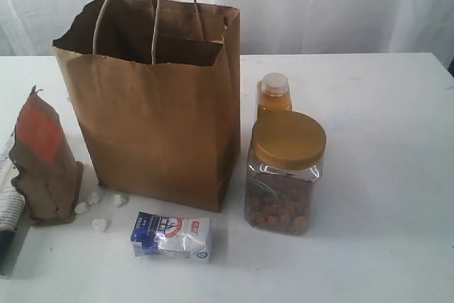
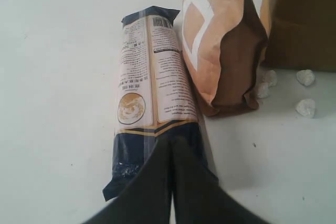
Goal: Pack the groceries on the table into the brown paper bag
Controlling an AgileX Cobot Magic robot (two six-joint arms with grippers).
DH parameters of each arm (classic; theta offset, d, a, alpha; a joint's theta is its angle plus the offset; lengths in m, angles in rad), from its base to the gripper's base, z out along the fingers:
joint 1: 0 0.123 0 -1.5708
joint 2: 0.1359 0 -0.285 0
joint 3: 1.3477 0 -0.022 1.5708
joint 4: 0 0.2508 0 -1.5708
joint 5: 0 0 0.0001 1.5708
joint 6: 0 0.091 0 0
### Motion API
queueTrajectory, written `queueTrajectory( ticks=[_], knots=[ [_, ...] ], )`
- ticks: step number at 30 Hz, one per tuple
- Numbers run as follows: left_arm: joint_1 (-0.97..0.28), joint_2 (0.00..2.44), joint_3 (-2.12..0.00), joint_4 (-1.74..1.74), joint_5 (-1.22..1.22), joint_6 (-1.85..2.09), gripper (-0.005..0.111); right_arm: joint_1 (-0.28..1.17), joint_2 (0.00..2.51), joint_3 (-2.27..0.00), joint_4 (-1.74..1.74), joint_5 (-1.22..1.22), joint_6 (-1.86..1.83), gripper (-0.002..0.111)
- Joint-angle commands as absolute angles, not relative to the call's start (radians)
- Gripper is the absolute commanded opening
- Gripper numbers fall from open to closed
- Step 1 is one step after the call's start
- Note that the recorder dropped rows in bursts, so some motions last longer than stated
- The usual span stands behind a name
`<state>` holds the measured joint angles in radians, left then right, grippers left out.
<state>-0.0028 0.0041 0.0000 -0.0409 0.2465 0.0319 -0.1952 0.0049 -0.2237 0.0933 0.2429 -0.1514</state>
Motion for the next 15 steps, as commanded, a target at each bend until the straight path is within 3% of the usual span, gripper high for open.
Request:
queueTrajectory(
  ticks=[1, 4, 8, 15],
  knots=[
    [-0.001, 0.000, 0.000, -0.047, 0.239, 0.027, 0.000, -0.223, 0.000, 0.000, 0.133, -0.416, -0.160, 0.000],
    [-0.001, 0.000, 0.000, -0.047, 0.237, 0.027, 0.000, -0.221, 0.000, 0.000, 0.158, -0.292, -0.173, 0.000],
    [-0.001, 0.000, 0.000, -0.047, 0.237, 0.027, 0.000, -0.223, 0.000, 0.000, 0.069, 0.076, -0.152, 0.000],
    [-0.001, 0.000, 0.000, -0.047, 0.237, 0.027, 0.000, -0.239, 0.000, 0.000, -0.048, 0.196, -0.032, 0.000]
  ],
)
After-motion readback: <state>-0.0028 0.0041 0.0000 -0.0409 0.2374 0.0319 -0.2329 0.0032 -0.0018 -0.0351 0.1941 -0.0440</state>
